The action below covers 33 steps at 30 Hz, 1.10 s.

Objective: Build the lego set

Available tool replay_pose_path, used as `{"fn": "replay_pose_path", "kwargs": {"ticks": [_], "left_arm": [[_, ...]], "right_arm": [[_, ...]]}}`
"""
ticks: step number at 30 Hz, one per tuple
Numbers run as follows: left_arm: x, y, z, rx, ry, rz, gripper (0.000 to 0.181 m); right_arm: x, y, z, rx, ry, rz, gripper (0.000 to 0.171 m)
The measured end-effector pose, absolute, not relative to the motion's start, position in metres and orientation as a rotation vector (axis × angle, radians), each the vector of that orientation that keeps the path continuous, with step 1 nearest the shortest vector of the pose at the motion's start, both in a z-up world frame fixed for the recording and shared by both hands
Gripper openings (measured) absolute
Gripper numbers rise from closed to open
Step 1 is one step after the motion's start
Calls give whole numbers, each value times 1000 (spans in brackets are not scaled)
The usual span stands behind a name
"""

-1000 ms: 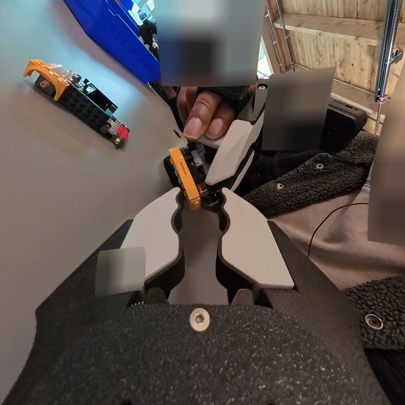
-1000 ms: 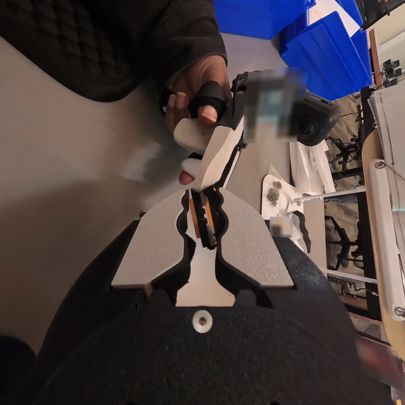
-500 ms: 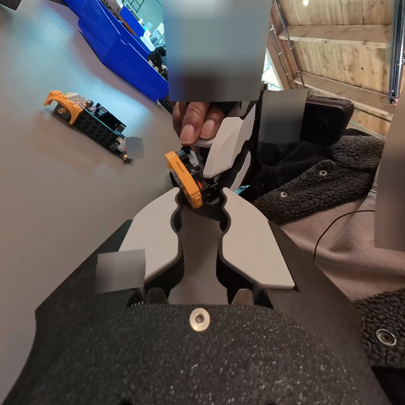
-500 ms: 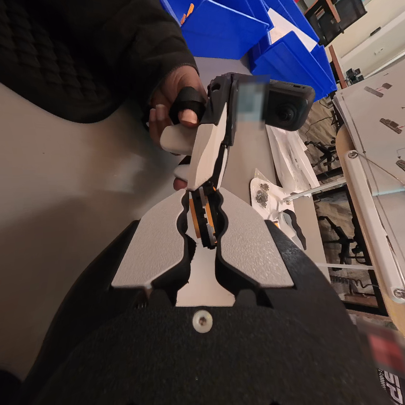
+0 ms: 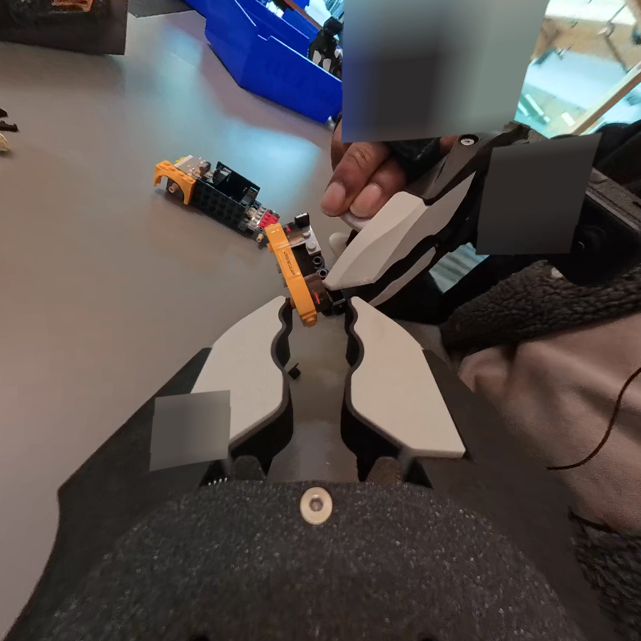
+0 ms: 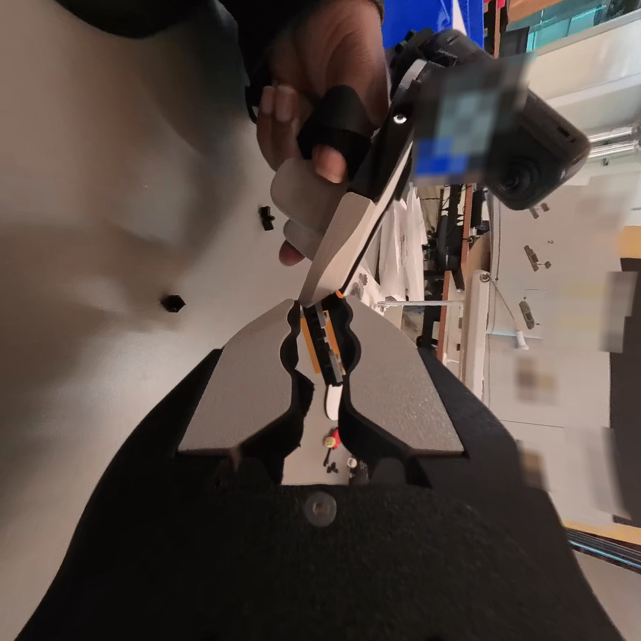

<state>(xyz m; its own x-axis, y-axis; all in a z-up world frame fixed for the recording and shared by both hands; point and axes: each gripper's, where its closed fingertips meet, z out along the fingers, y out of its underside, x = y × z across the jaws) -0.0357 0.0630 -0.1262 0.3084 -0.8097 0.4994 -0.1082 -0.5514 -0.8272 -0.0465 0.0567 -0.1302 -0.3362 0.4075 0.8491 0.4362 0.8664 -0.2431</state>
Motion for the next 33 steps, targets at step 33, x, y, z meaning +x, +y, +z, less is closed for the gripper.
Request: {"fn": "replay_pose_path", "kwargs": {"ticks": [33], "left_arm": [[-32, 66, -130, -1928, 986, -776, 29]], "right_arm": [[-46, 43, -131, -477, -1805, -101, 21]]}}
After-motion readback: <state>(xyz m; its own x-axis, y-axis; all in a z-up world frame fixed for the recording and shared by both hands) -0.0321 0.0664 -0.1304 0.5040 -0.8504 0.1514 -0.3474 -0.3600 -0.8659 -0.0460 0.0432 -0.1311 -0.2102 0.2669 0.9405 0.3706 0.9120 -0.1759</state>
